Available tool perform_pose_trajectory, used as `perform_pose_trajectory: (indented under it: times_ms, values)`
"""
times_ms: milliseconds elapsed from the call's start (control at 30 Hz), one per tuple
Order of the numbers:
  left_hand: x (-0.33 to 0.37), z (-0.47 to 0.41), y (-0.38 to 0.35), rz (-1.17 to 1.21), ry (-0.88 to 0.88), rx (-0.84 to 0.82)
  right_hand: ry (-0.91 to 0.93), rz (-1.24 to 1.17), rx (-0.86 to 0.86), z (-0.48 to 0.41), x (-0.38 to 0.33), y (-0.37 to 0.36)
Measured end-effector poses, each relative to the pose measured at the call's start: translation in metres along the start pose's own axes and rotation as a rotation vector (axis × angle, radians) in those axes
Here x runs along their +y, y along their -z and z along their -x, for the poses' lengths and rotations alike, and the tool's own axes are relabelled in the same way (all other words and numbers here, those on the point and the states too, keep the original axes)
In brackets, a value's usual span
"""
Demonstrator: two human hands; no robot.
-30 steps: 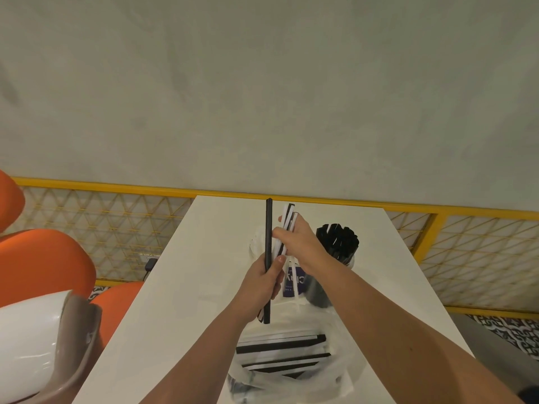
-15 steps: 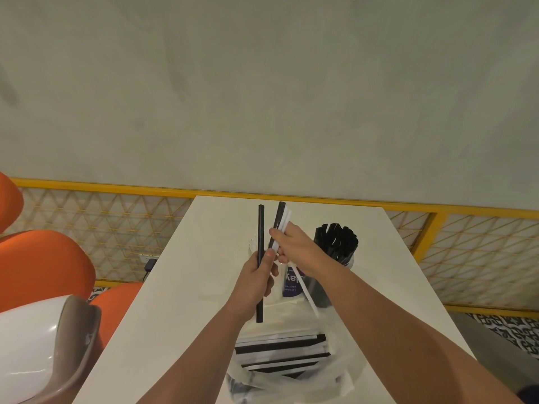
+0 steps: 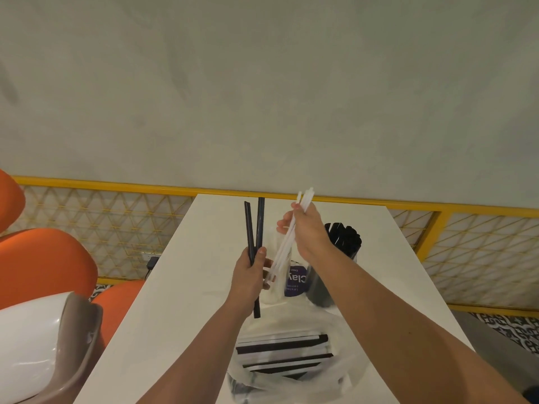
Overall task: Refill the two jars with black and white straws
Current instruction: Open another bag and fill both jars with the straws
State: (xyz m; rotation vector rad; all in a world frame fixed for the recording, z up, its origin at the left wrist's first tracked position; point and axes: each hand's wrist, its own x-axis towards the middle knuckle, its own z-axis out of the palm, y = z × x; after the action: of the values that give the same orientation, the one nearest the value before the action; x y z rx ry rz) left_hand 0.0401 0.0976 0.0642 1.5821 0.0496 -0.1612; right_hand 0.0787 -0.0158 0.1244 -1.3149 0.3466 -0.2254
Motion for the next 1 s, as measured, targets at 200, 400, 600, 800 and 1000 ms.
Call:
perform_pose_trajectory:
  times_ms: [200,400,600,800,1000]
  values:
    - [0.002,-0.008,0.013,0.089,-0.001,0.081,0.243,-0.093,0.061,-0.025,-0.015,0.003]
    - [-0.002,-0.008,0.016,0.087,-0.001,0.045,0.32,0.101,0.062,-0.031,0.008,-0.006]
    - [-0.006,-0.008,0.019,0.063,-0.008,0.012,0.22,0.418,-0.077,-0.029,0.041,-0.001]
    - [-0.004,-0.007,0.015,0.033,-0.038,-0.054,0.149,0.76,-0.133,-0.031,0.057,0.006]
    - [-0.001,-0.006,0.009,0.105,-0.034,-0.145,0.359,0.537,-0.098,-0.011,0.029,0.007]
